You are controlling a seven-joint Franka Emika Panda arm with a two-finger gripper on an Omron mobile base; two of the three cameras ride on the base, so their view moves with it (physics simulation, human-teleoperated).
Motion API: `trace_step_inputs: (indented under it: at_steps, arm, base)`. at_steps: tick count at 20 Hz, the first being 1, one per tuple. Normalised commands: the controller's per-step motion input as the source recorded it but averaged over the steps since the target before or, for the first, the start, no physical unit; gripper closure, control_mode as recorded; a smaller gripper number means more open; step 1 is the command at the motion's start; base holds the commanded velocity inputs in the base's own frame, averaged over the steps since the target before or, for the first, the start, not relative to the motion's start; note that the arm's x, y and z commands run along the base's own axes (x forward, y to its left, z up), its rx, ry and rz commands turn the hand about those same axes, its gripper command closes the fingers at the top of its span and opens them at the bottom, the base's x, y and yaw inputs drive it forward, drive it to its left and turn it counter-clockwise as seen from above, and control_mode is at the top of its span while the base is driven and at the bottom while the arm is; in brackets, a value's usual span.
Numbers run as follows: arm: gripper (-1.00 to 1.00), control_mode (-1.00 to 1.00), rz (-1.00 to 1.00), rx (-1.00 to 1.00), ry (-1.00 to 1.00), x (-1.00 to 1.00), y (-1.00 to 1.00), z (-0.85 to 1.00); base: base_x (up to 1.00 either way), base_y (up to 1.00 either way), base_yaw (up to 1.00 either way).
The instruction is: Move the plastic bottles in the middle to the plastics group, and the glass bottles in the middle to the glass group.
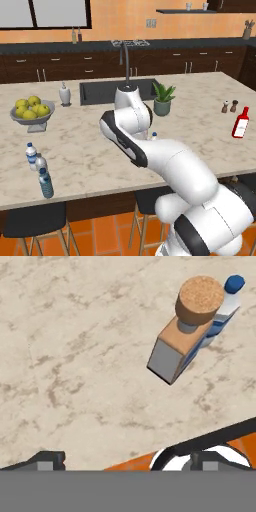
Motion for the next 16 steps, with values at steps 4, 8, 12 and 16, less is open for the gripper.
trace_step_inputs:
  at_steps: [4,8,12,16]
  arm:
    - [-1.0,-1.0,-0.18,0.0,0.0,0.56,-0.26,-0.01]
    - [-1.0,-1.0,-0.09,0.02,0.0,0.4,-0.52,-0.05]
    - [-1.0,-1.0,-0.05,0.04,0.03,0.28,-0.46,0.0]
    - [-1.0,-1.0,-0.04,0.0,0.03,0.34,-0.38,-0.05]
  base:
    - [0.0,0.0,0.0]
    - [0.0,0.0,0.0]
    - [0.0,0.0,0.0]
    - [0.0,0.0,0.0]
